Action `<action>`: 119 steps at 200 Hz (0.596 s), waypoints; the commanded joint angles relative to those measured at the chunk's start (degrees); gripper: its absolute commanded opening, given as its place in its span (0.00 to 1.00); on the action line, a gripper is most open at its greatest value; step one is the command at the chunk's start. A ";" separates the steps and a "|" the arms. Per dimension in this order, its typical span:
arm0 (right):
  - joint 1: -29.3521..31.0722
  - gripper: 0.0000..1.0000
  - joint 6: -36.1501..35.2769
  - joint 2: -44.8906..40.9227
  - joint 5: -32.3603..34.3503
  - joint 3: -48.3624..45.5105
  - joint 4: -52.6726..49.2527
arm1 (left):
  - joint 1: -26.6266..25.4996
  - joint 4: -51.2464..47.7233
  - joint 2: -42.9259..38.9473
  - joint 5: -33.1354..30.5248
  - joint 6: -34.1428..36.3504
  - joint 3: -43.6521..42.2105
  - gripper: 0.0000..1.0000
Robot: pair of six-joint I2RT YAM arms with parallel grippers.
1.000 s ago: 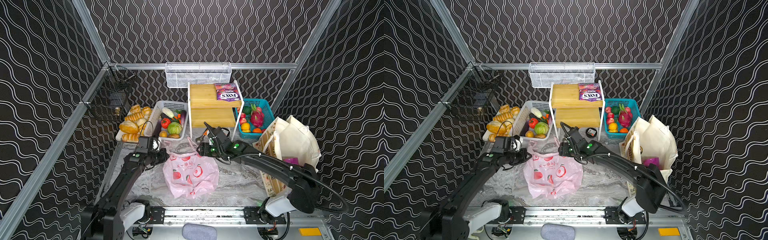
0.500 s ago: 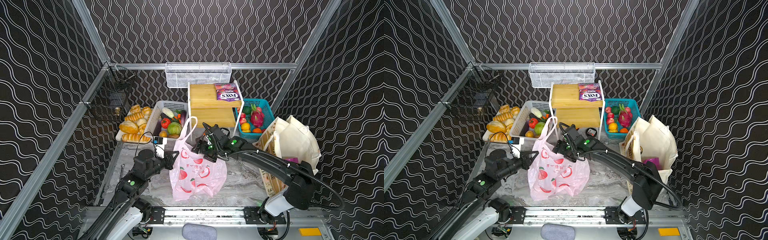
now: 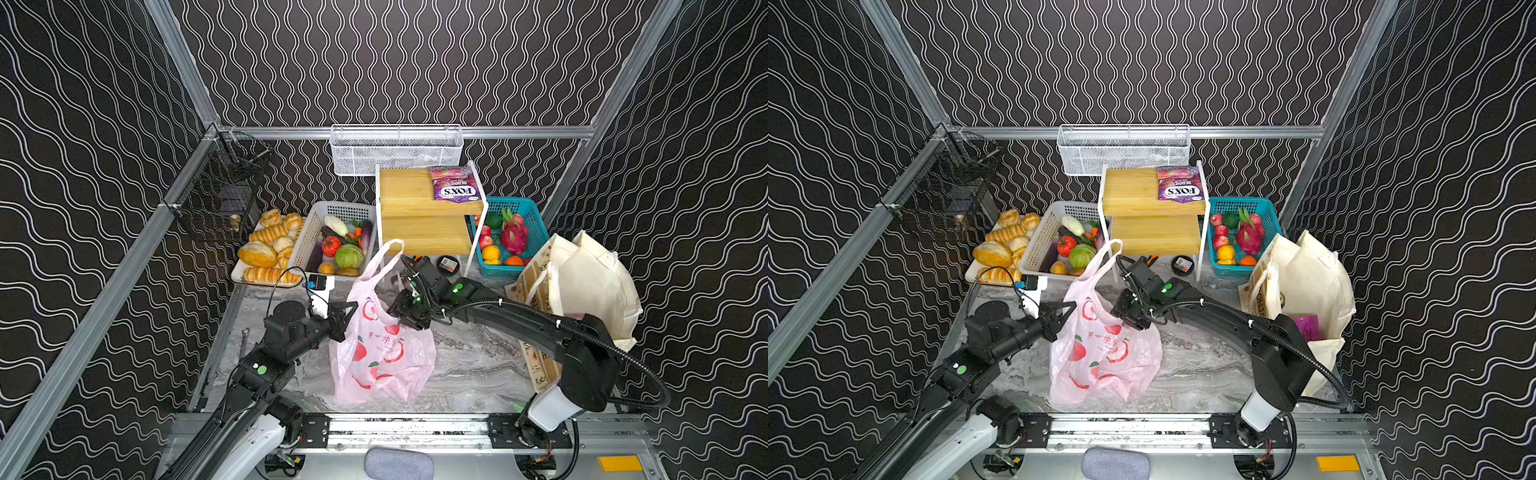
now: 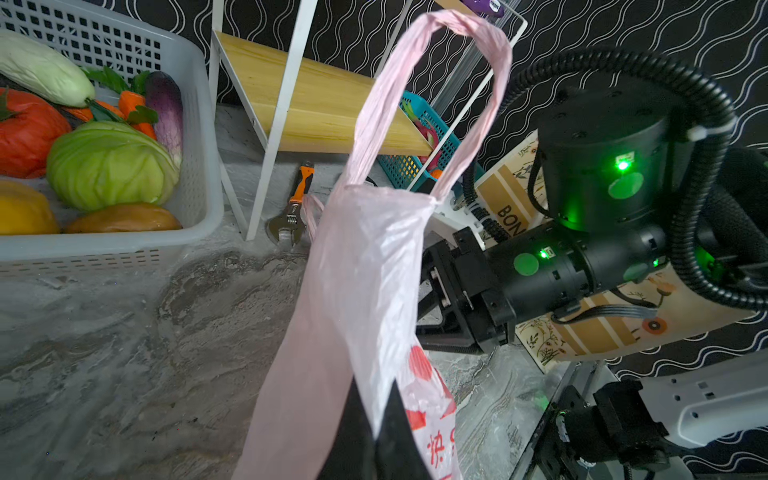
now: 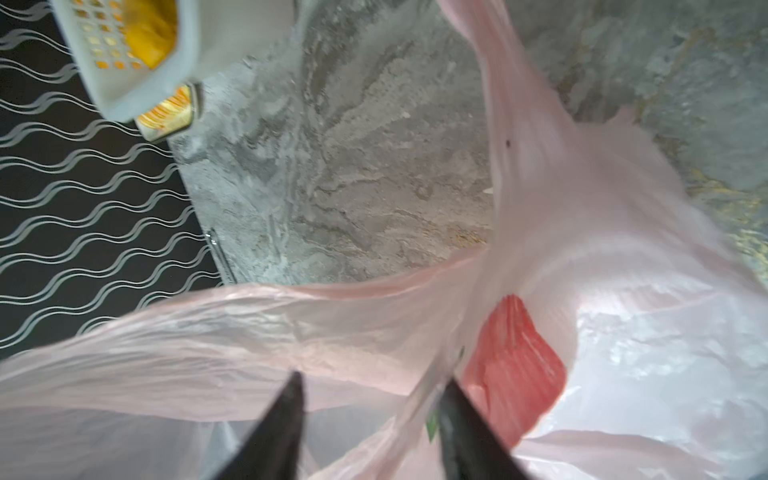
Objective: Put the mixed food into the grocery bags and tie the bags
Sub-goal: 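Lift the pink bag by its handles with both grippers to open it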
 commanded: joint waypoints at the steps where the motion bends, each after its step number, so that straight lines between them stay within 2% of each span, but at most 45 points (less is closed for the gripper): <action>1: -0.15 0.22 1.12 -0.93 0.60 -0.84 3.09 | 0.02 0.68 -0.43 -0.75 1.78 0.85 0.00; 27: -0.17 0.00 -0.61 -2.56 2.74 -1.12 3.36 | -0.02 -0.88 -1.21 -2.03 2.21 1.19 0.00; 59: -0.15 0.00 -5.39 -6.18 7.54 -0.95 4.19 | 0.04 -4.12 -1.87 -2.54 2.14 2.30 0.00; 64: -0.16 0.00 -6.39 -7.04 8.67 -1.07 4.39 | 0.03 -4.69 -1.99 -2.65 2.05 2.47 0.05; 77: -0.09 0.00 -9.61 -8.85 10.43 -1.75 4.95 | 0.04 -5.83 -1.92 -2.41 1.95 3.08 0.27; 92: -0.09 0.00 -13.97 -11.62 12.89 -2.73 4.61 | 0.00 -8.53 -1.07 -2.24 2.66 5.51 0.45; 107: -0.13 0.00 -19.55 -14.55 15.55 -4.74 4.41 | 0.04 -12.24 -0.38 -2.73 4.13 8.78 0.58; 119: -0.08 0.00 -24.32 -17.37 17.22 -6.76 4.61 | -0.02 -15.45 -0.63 -4.02 5.04 11.31 0.63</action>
